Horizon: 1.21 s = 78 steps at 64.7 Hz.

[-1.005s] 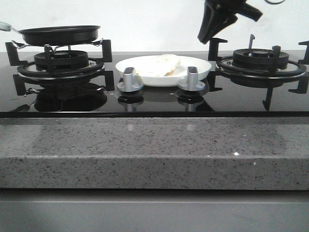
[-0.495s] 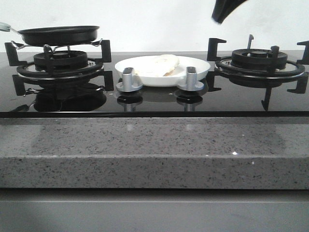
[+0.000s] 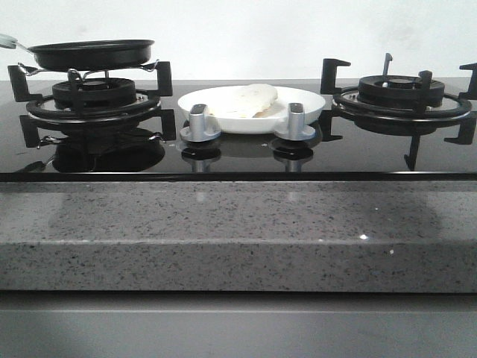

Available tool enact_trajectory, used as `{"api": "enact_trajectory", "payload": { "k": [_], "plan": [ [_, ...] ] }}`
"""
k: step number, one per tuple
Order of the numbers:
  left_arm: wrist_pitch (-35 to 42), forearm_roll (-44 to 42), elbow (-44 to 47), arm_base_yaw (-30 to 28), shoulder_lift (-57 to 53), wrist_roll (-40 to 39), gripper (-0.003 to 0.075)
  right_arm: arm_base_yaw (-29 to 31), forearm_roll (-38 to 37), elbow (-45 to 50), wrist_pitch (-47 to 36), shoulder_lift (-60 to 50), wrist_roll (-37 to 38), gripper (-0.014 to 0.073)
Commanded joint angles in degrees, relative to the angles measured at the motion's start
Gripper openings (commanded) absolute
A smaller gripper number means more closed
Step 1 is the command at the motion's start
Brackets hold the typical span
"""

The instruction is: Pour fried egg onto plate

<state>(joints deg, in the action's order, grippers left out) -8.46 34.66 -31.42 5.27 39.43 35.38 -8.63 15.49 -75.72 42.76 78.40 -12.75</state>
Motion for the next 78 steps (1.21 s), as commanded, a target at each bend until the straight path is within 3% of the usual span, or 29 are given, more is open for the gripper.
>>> {"api": "enact_trajectory", "payload": {
  "k": [1,20,43,56,78],
  "plan": [
    [3.88,0.61,-1.57,0.41,0.05,-0.43,-0.0019,0.26,0.19,6.72,-9.26,-8.07,-0.76,-0.0058],
    [3.88,0.61,-1.57,0.41,0.05,-0.43,-0.0019,0.26,0.19,28.61,-18.99,-26.77,-0.76,-0.0058],
    [3.88,0.61,-1.57,0.41,0.05,-0.43,-0.0019,0.26,0.19,46.97,-26.79,-49.00,-0.76,-0.0058],
    [3.88,0.61,-1.57,0.41,0.05,-0.43,-0.0019,0.26,0.19,49.72,-27.29,-55.21,-0.76,-0.0058],
    [3.88,0.61,-1.57,0.41,0.05,-0.43,-0.0019,0.26,0.19,49.72,-27.57,-55.26,-0.76,-0.0058]
  ]
}}
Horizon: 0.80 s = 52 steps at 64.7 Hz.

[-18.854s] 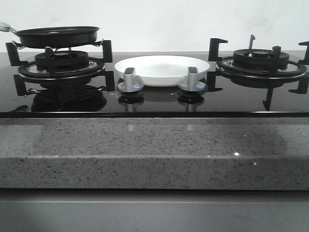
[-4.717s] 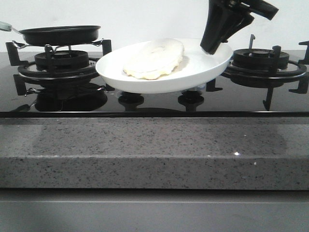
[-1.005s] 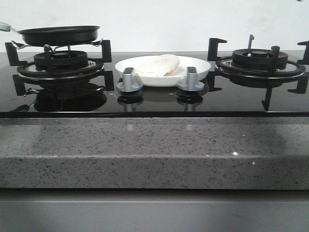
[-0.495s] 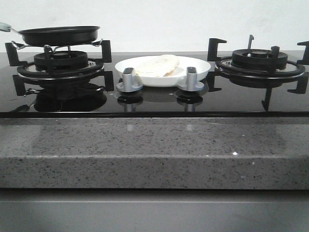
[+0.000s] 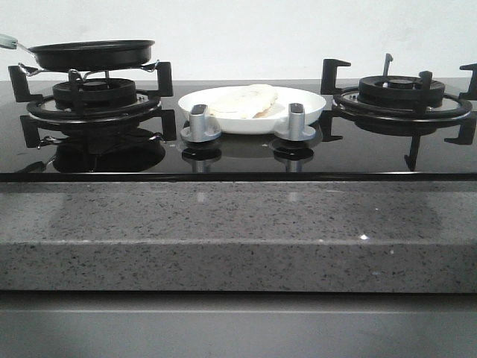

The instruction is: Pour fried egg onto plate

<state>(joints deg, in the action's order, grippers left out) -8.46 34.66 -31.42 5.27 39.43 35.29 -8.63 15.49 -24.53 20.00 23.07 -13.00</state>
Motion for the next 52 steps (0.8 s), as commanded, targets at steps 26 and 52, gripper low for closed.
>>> {"api": "enact_trajectory", "payload": {
  "k": [26,52],
  "plan": [
    [3.88,0.61,-1.57,0.41,0.05,-0.33,-0.0019,0.26,0.19,-1.47,-4.80,0.08,-0.51,-0.0058],
    [3.20,-29.40,-0.48,3.51,-1.70,-24.26,-0.0020,0.26,0.19,-1.47,-4.80,0.08,-0.51,-0.0058]
  ]
}}
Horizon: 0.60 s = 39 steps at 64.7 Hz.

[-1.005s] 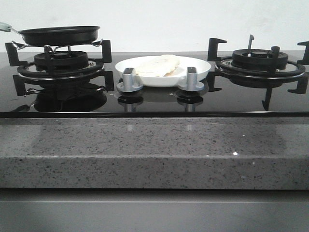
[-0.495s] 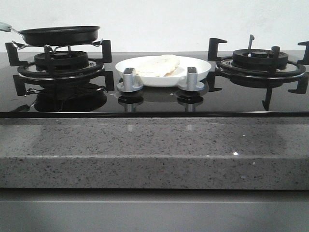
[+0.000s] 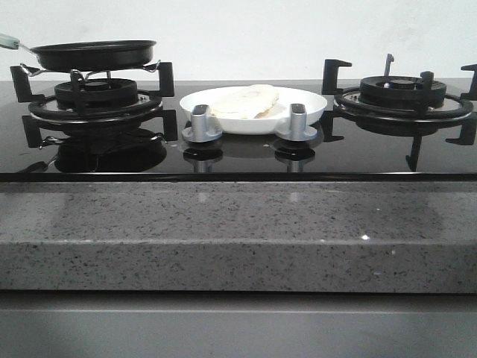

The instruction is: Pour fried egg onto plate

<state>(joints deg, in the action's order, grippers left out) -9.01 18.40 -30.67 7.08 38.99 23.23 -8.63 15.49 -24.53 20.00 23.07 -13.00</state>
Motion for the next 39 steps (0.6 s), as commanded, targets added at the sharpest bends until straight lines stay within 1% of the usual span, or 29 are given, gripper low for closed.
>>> {"api": "enact_trajectory", "payload": {
  "k": [1,3,5,10,22,32,39],
  "plan": [
    [3.87,-15.28,-1.04,1.95,-1.57,-14.01,-0.0019,0.26,0.19,-1.47,-4.80,0.08,-0.51,-0.0058],
    [4.03,-19.18,-0.34,2.51,-2.45,-17.44,-0.0019,0.26,0.19,-1.47,-4.80,0.08,-0.51,-0.0058],
    [4.32,-20.14,0.60,2.67,-3.53,-18.42,-0.0019,0.26,0.19,-1.47,-4.80,0.08,-0.51,-0.0058],
    [4.64,-18.40,3.65,2.49,-6.93,-18.42,-0.0019,0.26,0.19,-1.47,-4.80,0.08,-0.51,-0.0058],
    [4.64,-18.40,13.32,0.00,-17.07,-18.42,-0.0019,0.26,0.19,-1.47,-4.80,0.08,-0.51,-0.0058],
    [4.64,-17.29,21.83,-3.81,-28.51,-18.42,-0.0020,0.26,0.19,-1.47,-4.80,0.08,-0.51,-0.0058],
    [4.64,-16.88,25.43,-6.65,-34.88,-18.42,-0.0019,0.26,0.19,-1.47,-4.80,0.08,-0.51,-0.0058]
  ]
}}
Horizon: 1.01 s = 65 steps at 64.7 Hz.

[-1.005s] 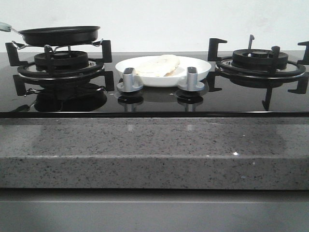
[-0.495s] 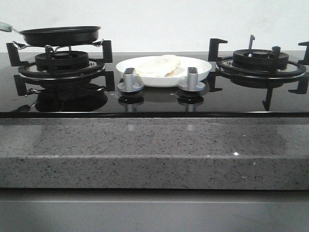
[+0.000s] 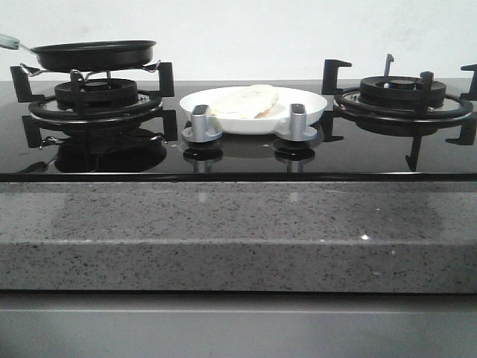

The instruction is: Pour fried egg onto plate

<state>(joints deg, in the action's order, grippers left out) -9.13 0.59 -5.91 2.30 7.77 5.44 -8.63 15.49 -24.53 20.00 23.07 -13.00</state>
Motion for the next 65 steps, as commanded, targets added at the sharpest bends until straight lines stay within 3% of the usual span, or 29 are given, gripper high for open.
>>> {"api": "enact_trajectory", "payload": {
  "k": [1,17,65],
  "plan": [
    [4.76,1.05,1.05,-2.20,-4.39,-0.64,-0.0019,0.26,0.19,-1.47,-4.80,0.08,-0.51,-0.0058],
    [6.23,3.14,6.63,-5.07,-9.22,-0.64,-0.0019,0.26,0.19,-1.47,-4.69,0.18,-0.51,-0.0058],
    [5.06,3.42,6.63,-4.64,-9.12,-0.64,-0.0019,0.26,0.19,-1.47,-4.46,0.18,-0.51,-0.0058]
  ]
}}
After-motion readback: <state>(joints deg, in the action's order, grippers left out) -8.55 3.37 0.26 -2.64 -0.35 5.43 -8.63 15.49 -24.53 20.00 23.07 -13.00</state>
